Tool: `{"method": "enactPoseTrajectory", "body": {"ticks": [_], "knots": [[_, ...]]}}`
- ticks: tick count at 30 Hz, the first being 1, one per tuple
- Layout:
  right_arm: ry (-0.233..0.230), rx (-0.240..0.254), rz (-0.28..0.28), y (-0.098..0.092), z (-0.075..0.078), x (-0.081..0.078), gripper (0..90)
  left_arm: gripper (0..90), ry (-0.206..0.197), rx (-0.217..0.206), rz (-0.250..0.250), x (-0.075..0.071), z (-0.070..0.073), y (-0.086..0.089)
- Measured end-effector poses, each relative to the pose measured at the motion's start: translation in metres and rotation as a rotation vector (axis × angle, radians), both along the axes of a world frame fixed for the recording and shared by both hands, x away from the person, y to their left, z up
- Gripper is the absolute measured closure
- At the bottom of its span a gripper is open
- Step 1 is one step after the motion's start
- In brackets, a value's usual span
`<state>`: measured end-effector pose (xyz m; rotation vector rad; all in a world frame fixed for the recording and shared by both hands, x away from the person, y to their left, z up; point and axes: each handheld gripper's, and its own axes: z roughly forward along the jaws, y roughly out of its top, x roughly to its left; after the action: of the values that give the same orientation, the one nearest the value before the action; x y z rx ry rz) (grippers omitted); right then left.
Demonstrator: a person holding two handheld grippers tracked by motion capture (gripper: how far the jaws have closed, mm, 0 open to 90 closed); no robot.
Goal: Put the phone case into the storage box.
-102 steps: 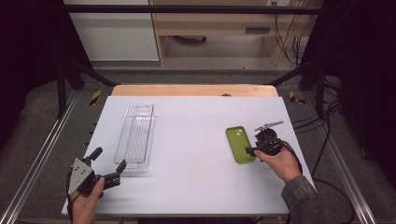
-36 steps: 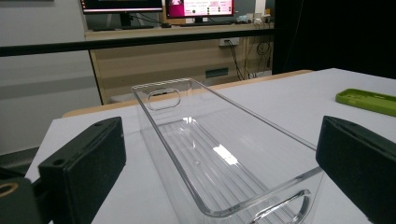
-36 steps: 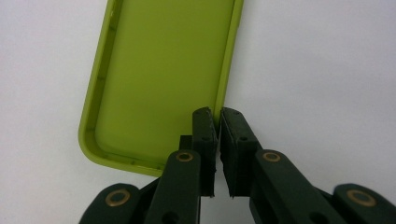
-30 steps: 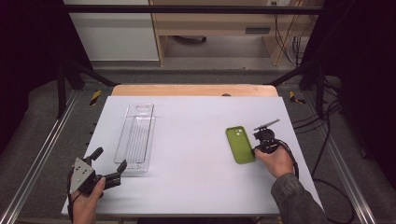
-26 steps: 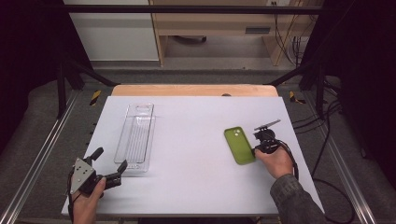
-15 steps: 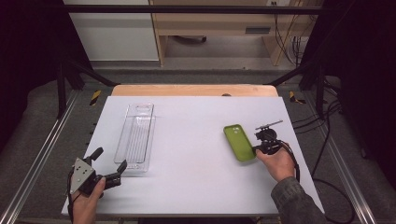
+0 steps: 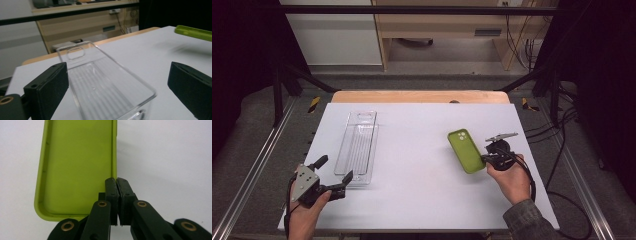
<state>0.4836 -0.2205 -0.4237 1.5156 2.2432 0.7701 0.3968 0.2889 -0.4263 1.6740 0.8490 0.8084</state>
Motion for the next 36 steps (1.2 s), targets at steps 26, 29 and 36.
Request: {"method": "enactPoseTrajectory", "body": {"ticks": [26, 29, 36], "knots": [[-0.253, 0.065, -0.065, -0.011, -0.015, -0.033, 88.1, 4.9, 0.184, 0.256, -0.073, 0.085, 0.053, -0.103], [-0.257, 0.070, -0.058, -0.010, -0.017, -0.035, 88.1, 4.8, 0.201, 0.281, -0.084, 0.090, 0.054, -0.110], [-0.288, 0.065, -0.068, -0.008, -0.020, -0.039, 88.1, 4.7, 0.212, 0.321, -0.098, 0.104, 0.060, -0.132]]}}
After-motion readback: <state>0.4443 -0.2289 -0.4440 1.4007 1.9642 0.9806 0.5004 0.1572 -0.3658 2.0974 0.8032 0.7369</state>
